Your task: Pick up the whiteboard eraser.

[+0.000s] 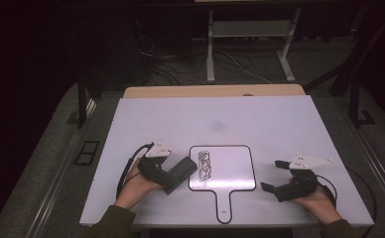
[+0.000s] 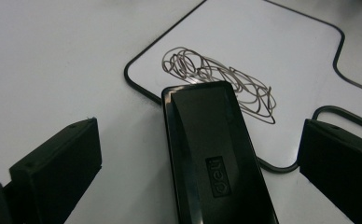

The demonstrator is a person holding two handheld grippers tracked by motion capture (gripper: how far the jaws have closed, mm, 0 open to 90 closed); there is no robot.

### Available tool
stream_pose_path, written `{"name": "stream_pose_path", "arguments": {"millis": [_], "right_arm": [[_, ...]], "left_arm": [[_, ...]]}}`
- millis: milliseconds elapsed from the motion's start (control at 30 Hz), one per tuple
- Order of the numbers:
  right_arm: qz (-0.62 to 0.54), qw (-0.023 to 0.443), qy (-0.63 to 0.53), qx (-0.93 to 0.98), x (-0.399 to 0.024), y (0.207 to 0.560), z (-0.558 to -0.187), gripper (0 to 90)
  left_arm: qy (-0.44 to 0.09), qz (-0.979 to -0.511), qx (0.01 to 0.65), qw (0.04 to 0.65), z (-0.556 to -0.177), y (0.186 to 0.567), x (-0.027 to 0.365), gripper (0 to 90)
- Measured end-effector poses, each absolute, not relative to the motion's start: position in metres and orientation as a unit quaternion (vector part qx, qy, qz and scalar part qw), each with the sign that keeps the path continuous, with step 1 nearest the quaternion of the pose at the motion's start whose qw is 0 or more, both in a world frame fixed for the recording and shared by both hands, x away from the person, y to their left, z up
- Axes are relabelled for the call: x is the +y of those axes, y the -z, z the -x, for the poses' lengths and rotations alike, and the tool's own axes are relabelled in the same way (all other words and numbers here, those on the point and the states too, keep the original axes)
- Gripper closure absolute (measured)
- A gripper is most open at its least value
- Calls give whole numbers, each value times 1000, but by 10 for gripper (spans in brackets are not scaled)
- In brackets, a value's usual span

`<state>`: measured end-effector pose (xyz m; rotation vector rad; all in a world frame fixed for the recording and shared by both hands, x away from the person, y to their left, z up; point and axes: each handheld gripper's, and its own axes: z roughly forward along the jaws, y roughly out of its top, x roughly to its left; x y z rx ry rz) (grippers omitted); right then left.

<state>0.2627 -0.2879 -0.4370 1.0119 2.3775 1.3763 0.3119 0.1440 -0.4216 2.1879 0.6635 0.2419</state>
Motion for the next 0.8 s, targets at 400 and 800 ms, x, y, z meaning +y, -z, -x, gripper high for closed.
{"name": "stream_pose_path", "arguments": {"millis": [400,800], "right_arm": [[-338,99,-467,811,-283,437,-261,0],[-334,96,-453,821,-282,441,-263,0]], "left_arm": [[-94,-879,264,386,-310,428,137,0],[-89,-887,264,368,-309,432,133,25]]}}
